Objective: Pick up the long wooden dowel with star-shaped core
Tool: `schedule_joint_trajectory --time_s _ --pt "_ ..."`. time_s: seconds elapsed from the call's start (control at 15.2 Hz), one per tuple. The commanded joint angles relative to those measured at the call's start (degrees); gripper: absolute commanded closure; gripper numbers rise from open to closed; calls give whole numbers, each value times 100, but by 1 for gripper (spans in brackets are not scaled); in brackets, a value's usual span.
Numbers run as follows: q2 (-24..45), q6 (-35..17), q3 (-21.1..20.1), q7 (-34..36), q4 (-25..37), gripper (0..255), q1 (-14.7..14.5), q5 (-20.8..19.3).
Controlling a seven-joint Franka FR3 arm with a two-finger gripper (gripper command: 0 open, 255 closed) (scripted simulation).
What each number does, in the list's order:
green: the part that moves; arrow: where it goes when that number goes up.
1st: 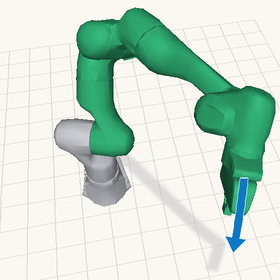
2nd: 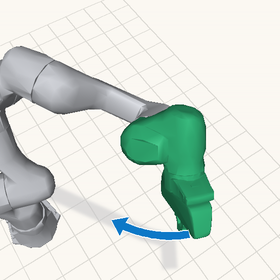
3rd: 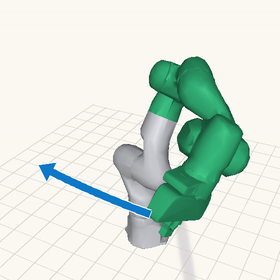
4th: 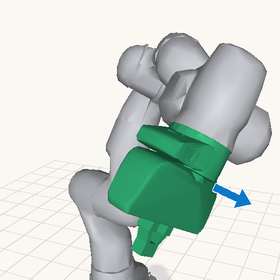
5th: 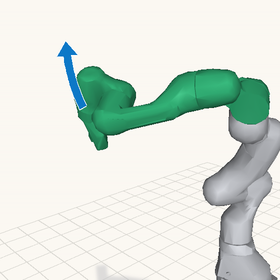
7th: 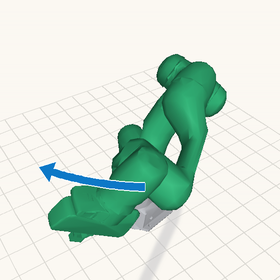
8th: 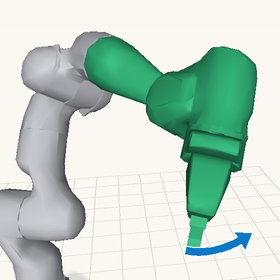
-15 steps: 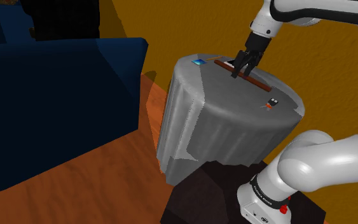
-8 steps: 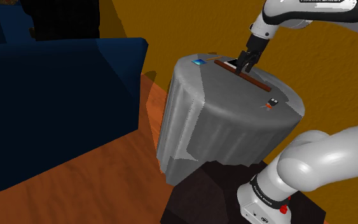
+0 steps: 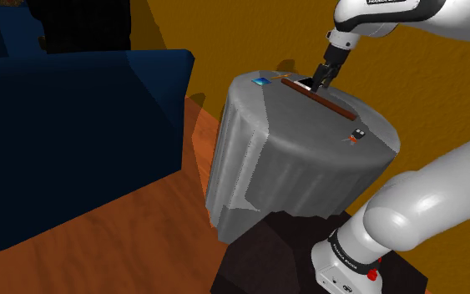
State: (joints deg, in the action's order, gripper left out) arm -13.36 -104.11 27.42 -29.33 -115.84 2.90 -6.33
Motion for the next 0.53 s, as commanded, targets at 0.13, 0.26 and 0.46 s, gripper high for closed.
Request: schedule_joint_trajectory --time_s 0.13,0.26,0.46 --pt "591 -138 273 -517 436 0 51 195" --pt "605 -292 279 -519 295 0 57 198" --pt "637 -522 292 -527 93 0 63 208"
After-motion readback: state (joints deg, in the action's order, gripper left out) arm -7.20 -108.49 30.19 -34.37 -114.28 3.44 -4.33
